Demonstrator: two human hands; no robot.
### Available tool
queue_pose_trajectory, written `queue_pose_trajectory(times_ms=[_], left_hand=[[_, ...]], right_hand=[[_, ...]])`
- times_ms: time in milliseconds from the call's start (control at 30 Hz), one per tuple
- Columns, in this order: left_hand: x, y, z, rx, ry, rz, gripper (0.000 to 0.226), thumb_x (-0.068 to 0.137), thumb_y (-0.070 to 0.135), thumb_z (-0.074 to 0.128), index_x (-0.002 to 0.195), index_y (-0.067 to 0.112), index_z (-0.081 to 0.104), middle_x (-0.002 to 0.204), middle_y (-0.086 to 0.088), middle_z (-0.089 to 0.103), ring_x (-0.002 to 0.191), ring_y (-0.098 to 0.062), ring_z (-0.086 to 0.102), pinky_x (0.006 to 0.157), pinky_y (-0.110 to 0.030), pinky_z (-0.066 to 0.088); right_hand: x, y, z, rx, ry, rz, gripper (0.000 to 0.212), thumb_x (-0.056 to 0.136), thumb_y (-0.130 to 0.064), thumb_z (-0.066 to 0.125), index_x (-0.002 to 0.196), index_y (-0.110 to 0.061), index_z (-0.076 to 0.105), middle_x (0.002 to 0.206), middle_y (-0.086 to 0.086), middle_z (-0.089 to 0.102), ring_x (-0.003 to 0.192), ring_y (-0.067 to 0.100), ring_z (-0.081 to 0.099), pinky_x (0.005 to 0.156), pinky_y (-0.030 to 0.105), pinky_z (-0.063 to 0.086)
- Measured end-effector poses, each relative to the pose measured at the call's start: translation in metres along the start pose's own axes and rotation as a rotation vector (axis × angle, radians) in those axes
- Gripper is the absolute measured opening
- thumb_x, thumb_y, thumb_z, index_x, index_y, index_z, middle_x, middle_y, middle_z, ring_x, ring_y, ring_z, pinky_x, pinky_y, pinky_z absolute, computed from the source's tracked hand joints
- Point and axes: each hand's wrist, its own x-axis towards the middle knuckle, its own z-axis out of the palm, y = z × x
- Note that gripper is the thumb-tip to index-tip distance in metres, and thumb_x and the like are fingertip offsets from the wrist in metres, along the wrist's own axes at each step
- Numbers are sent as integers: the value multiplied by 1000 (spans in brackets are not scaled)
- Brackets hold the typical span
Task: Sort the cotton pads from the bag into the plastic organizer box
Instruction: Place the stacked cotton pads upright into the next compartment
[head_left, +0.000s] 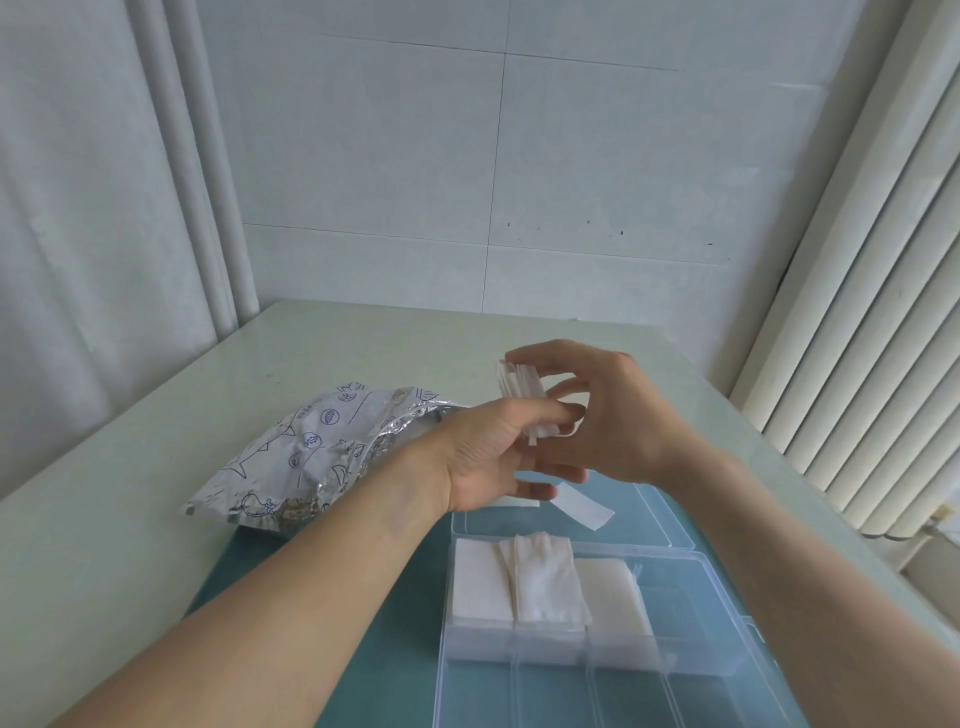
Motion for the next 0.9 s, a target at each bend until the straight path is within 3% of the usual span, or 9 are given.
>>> queue_pose_trajectory(times_ms=[167, 233, 333, 400, 500, 567, 667, 800, 900], left_hand=[[-2, -1, -1, 81, -69, -38, 22, 90, 38, 61, 98, 19, 69, 93, -9, 69, 93, -33, 66, 83, -41, 43], [-2, -1, -1, 94, -82, -52, 27, 91, 35, 60, 102, 12, 69, 97, -14, 70, 98, -34, 66, 88, -42, 45], [-1, -1, 1, -130, -49, 0, 16, 87, 24, 67, 99, 15, 70, 95, -11, 68, 94, -29, 66, 91, -46, 50], [0, 1, 2, -238, -45, 12, 10, 89, 20, 66, 99, 16, 68, 91, -8, 66, 85, -23, 65, 83, -43, 54], [2, 0, 3, -224, 6, -14, 8, 92, 17, 63, 100, 17, 64, 89, -7, 64, 76, -20, 63, 74, -36, 52], [3, -2, 2, -273, 67, -20, 11, 92, 18, 65, 103, 20, 66, 92, -3, 62, 75, -18, 64, 70, -35, 52], [3, 0, -1, -331, 92, 2, 25, 86, 24, 70, 110, 18, 68, 95, -1, 62, 78, -15, 66, 68, -33, 56], [2, 5, -5, -426, -5, 6, 27, 92, 28, 56, 106, 18, 76, 110, -6, 70, 97, -24, 65, 87, -43, 52], [4, 3, -8, -442, 23, -1, 31, 98, 22, 48, 121, 8, 64, 114, -13, 70, 98, -28, 68, 88, -44, 55]], right_hand=[[0, 0, -2, -65, -79, 25, 103, 56, -28, 96, 145, -35, 45, 126, -21, 51, 105, -13, 49, 79, 6, 42], [0, 1, 1, -115, -103, 20, 94, 56, -34, 96, 139, -34, 53, 119, -21, 55, 98, -14, 52, 77, 3, 38], [0, -1, 2, -182, -60, 58, 71, 54, -37, 96, 118, -33, 64, 102, -14, 64, 90, -3, 56, 72, 8, 36], [0, -3, 0, -198, -57, 105, 74, 50, -43, 97, 114, -35, 62, 97, -13, 61, 88, 1, 54, 70, 13, 37], [0, -1, -1, -239, -115, 115, 95, 50, -50, 95, 133, -36, 53, 111, -18, 59, 106, 8, 55, 89, 24, 43], [0, 1, -2, -171, -119, 120, 96, 52, -51, 95, 136, -34, 53, 119, -15, 63, 111, 2, 58, 89, 13, 44], [-1, 1, -8, -125, -71, 134, 74, 58, -46, 93, 124, -32, 64, 110, -20, 68, 102, -9, 59, 80, 4, 43], [-1, 3, -14, -53, -48, 169, 64, 59, -39, 94, 117, -31, 67, 99, -17, 71, 95, -5, 64, 80, 18, 52], [-1, 7, -19, -24, -44, 198, 71, 52, -46, 94, 117, -32, 68, 100, -14, 71, 95, -1, 65, 82, 30, 56]])
